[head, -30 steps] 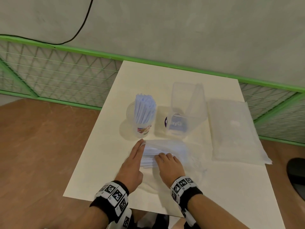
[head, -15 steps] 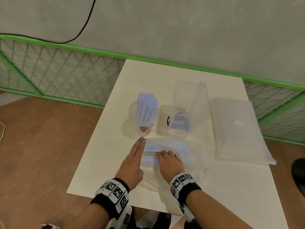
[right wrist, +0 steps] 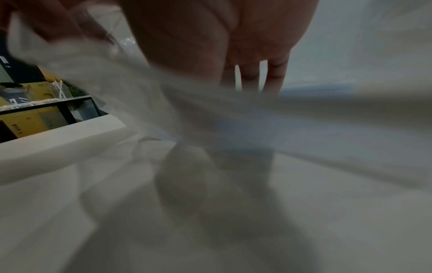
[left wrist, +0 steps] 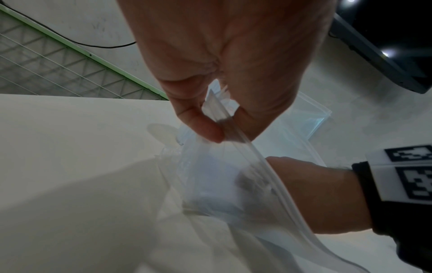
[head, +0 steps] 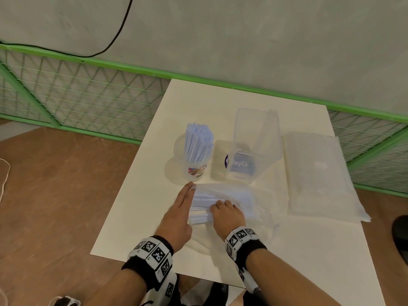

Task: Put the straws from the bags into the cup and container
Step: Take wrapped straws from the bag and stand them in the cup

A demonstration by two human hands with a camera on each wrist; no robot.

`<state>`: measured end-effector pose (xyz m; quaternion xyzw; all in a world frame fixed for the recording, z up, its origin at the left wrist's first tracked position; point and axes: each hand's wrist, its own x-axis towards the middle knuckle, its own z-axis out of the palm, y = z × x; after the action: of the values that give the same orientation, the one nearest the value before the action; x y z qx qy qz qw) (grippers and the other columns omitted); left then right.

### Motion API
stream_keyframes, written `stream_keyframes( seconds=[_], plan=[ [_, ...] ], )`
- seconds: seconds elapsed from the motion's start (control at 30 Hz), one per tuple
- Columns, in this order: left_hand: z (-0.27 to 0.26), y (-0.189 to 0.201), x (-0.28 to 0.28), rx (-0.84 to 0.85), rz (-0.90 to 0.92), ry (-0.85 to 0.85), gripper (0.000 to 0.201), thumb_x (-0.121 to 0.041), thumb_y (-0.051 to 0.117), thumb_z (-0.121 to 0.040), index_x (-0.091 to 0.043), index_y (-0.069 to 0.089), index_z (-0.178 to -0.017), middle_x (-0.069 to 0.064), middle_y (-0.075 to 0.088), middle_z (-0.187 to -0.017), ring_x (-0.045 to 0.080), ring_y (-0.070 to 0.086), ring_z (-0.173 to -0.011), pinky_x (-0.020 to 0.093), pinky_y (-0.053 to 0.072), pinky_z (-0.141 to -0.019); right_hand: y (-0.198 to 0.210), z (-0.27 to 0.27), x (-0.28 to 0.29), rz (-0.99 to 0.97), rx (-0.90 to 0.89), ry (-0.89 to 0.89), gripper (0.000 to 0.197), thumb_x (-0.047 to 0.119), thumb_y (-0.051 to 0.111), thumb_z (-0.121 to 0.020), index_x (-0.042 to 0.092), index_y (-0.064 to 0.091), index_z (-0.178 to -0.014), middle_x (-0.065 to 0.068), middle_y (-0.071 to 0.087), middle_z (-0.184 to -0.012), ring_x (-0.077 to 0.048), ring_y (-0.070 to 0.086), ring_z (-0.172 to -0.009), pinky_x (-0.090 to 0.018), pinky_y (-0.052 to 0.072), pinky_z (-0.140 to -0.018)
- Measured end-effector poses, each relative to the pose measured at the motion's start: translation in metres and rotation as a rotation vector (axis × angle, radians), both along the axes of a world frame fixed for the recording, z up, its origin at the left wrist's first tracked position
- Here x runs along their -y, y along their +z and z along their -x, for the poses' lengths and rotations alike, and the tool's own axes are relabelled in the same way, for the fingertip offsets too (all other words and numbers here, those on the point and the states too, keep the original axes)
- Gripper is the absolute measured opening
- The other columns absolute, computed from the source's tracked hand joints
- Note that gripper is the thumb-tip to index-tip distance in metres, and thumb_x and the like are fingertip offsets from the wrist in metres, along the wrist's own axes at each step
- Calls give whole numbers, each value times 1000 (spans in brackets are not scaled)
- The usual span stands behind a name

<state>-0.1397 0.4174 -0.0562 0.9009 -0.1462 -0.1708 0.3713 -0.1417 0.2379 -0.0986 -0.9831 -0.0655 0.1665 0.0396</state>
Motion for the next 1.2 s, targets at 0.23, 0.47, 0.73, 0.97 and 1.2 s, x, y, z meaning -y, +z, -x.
stream_keyframes(
  seconds=[0.23,0.47,0.73,0.97,1.2],
  plan=[
    [-1,3,1,-20,-11,11,105,18,50,-69,-29,10,-155,-30,-8,-157,12,49,-121,27,53,-87,-1,-1,0,7,-44,-4,37,9,46,-93,16,48,-130,-4,51,-132,-25,44,-124,-35,39,-102],
    [-1,3,-1,-30,-28,21,106,18,50,-70,-30,10,-155,-31,-8,-157,8,50,-101,22,52,-77,0,-4,1,69,-140,36,38,18,54,-89,14,52,-127,-5,51,-130,-27,43,-125,-37,39,-102],
    [1,6,1,-31,-15,23,104,17,49,-71,-30,10,-155,-31,-8,-157,14,52,-114,16,46,-77,0,3,1,112,-124,99,38,20,52,-90,14,53,-128,-6,57,-124,-28,48,-121,-38,37,-102],
    [-1,6,-2,-3,12,18,104,17,48,-69,-28,11,-155,-27,-6,-159,11,46,-127,23,51,-88,7,19,13,-27,-167,28,41,36,46,-91,16,45,-127,-7,59,-119,-28,53,-113,-39,46,-93],
    [1,5,3,-17,20,22,104,17,50,-70,-29,12,-155,-27,-4,-159,16,49,-123,14,44,-78,8,28,21,-58,-231,34,44,30,48,-92,17,46,-134,-7,56,-127,-28,51,-120,-40,42,-100]
  ],
)
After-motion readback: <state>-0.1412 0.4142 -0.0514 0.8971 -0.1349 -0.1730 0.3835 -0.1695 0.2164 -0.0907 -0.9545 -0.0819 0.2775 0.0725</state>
